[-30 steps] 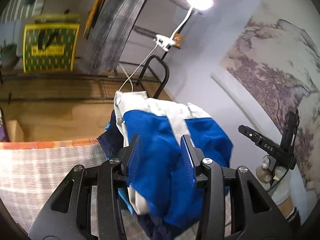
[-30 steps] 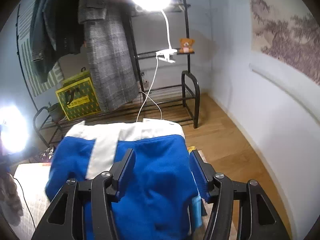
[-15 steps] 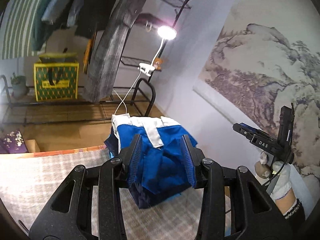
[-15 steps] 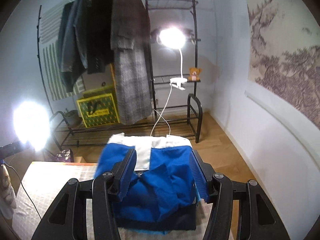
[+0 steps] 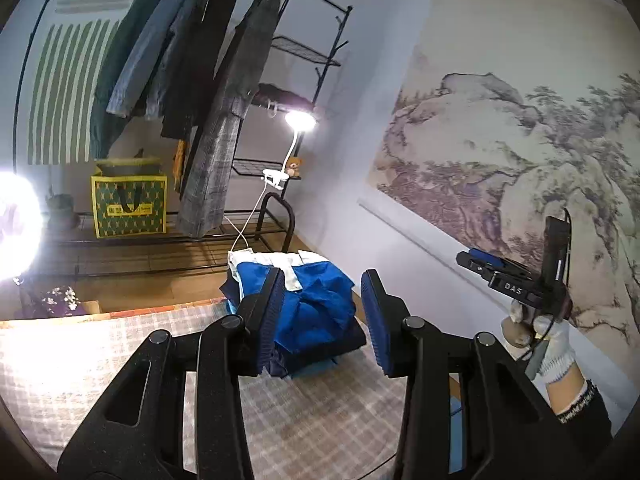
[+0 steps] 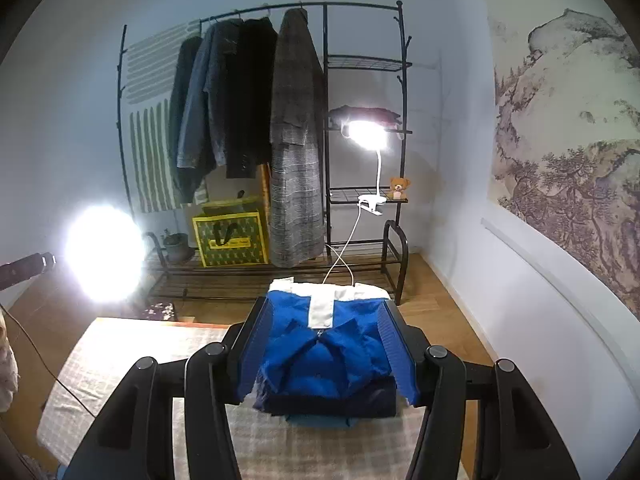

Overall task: Fold large clothes
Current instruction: 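Lower the jacket onto the clothes stack and open both tools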

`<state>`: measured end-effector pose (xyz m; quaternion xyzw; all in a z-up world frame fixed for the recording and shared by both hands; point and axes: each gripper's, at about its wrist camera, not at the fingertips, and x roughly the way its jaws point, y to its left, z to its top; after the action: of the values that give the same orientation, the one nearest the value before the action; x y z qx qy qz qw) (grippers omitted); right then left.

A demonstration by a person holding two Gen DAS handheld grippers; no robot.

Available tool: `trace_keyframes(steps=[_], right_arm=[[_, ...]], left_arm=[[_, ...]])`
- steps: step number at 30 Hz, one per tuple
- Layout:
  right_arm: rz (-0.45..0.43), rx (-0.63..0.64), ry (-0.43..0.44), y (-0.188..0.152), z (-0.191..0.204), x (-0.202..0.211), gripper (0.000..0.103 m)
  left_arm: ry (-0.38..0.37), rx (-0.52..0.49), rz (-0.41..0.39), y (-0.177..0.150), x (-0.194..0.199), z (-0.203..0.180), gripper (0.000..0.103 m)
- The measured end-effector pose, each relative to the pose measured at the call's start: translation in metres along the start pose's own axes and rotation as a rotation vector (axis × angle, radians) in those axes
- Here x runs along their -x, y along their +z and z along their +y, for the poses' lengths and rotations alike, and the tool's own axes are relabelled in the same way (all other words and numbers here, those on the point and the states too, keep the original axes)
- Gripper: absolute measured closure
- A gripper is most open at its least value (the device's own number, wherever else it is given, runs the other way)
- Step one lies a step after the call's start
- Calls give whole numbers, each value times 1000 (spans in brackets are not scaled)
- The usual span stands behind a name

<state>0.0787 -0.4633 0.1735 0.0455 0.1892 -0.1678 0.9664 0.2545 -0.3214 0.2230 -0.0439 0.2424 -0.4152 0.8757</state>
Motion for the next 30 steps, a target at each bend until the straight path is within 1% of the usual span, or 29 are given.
trace_keyframes(steps=[5,10,16,20,23,25,29,30], right_arm=[[-26,12,4,-5,13,44,45],[-37,11,4,-15,24,76,46],[-33,12,18,-31,36,100,45],[-2,13,-15,-46,45,108,45],[9,7,-35,-59,49,111,45],[19,-7,-42,-68,52,110,43],[32,-25,-33,-89,59,103,32],[36,-18,-36,-94,63,100,31]], left_arm=[[-14,-21,-26,-4,55,-17,63],[-7,-47,-26,-15,86,-29,63],[6,-46,-5,-38,108,-32,63],[30,-57,7,-57,119,-33,63],[56,-70,34,-76,120,-33,62],[71,-83,55,-88,118,-33,50],[95,-86,87,-111,111,-24,45],[95,-76,95,-117,109,-20,40]])
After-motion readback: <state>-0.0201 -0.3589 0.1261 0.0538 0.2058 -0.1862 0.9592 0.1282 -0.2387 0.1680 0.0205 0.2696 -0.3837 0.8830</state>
